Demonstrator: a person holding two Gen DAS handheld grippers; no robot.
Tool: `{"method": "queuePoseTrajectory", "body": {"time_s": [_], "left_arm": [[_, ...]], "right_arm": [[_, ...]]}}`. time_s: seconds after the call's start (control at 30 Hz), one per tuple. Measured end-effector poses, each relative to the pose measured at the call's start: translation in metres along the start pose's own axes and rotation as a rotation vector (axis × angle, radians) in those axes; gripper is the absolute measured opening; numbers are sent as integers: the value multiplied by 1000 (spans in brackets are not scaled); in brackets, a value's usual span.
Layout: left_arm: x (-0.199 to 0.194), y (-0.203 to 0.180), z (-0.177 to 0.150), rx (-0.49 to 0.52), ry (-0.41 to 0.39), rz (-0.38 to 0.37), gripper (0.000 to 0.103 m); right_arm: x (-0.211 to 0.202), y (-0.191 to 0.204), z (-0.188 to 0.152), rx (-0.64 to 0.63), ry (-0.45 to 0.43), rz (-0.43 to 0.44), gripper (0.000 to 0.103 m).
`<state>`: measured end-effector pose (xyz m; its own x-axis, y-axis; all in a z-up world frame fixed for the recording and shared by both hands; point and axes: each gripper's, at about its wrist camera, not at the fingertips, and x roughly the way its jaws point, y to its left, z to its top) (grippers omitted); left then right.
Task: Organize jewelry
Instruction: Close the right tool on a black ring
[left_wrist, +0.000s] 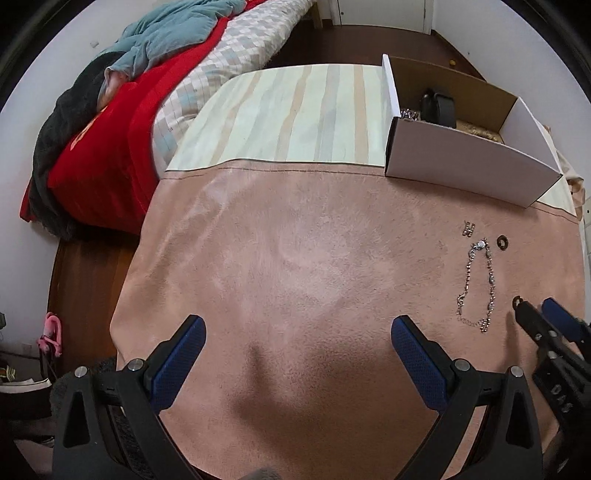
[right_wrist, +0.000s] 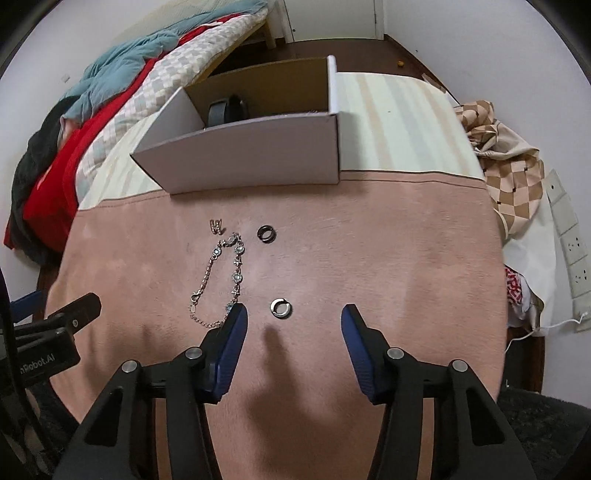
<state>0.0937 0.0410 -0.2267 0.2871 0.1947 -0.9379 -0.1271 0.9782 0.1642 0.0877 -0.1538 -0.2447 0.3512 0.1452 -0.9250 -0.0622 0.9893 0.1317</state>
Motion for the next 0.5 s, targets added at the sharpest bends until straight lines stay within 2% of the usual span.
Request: {"method": "queuePoseTrajectory", "body": {"time_s": [0.07, 0.17, 0.2, 0.5], "left_arm": [[2, -1, 3, 0, 2, -6, 103], [2, -2, 9, -5, 5, -20, 103], [2, -4, 11, -7, 6, -31, 103], [1, -37, 31, 40, -3, -108, 103]], "right_arm": [[7, 4, -1, -14, 16, -22, 39], [9, 8, -6, -42, -11, -49, 17], [9, 7, -7, -43, -12, -53, 2], [-15, -39, -6, 144, -76, 56, 0]]}}
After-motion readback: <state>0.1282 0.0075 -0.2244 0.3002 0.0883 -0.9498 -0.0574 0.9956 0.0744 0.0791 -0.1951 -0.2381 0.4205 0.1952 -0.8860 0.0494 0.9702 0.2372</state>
